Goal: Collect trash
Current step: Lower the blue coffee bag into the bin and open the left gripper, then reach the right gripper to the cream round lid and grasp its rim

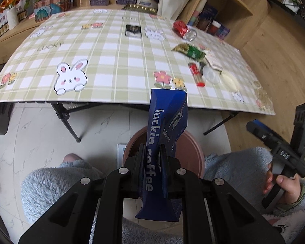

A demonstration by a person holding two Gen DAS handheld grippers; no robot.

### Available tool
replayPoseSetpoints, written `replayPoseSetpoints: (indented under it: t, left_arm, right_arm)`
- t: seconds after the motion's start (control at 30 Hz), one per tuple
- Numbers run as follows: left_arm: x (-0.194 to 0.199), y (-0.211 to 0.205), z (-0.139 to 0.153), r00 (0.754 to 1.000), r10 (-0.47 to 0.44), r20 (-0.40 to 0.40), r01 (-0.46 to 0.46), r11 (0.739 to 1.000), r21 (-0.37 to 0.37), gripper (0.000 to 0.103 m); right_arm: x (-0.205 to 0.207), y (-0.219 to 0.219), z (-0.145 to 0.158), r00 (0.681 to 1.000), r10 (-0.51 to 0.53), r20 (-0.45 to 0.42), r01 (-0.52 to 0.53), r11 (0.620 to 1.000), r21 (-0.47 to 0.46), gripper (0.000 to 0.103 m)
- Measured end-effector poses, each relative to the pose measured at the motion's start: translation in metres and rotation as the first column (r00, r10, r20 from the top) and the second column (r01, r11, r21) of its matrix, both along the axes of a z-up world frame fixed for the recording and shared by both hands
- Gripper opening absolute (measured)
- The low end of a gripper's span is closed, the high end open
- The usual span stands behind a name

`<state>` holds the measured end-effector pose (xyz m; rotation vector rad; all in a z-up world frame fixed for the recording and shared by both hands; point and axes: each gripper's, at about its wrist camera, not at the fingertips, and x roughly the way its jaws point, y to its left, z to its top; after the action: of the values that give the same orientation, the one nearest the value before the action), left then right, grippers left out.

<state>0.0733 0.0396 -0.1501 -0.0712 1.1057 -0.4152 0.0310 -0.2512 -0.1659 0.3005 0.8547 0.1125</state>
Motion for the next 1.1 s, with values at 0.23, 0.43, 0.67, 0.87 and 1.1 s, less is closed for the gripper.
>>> replayPoseSetpoints:
  t: [0.23,0.43,0.67,0.87,1.1]
  left_arm:
    - [0.005,-0.019,-0.028,0.998,-0.018,-0.059,0.022,0.997,0.073,0.014]
    - [0.013,-0.041,-0.045,0.997,-0.041,-0.062,0.046,0.995,0.086,0.014]
    - [0.019,-0.045,-0.045,1.0,-0.009,0.019,0.008,0.998,0.066,0.066]
    - [0.008,-0.026,-0.037,0.986,0.077,0.148,-0.087,0.994,0.064,0.09]
    - [-0.014,-0.006,-0.033,0.957,0.172,0.235,-0.185,0.982,0.037,0.094]
  right_arm:
    - [-0.004,-0.013,-0.003,0.999,-0.036,-0.007,0.036,0.999,0.033,0.097]
    - [-0.008,-0.023,-0.002,0.998,-0.064,-0.002,0.064,0.997,0.043,0.097]
    - [-0.01,-0.027,-0.004,0.997,-0.08,-0.007,0.08,0.996,0.029,0.097]
    - [-0.008,-0.025,-0.009,0.996,-0.091,-0.021,0.09,0.996,-0.021,0.097]
    - [-0.007,-0.019,-0.015,0.996,-0.083,-0.028,0.081,0.995,-0.055,0.097]
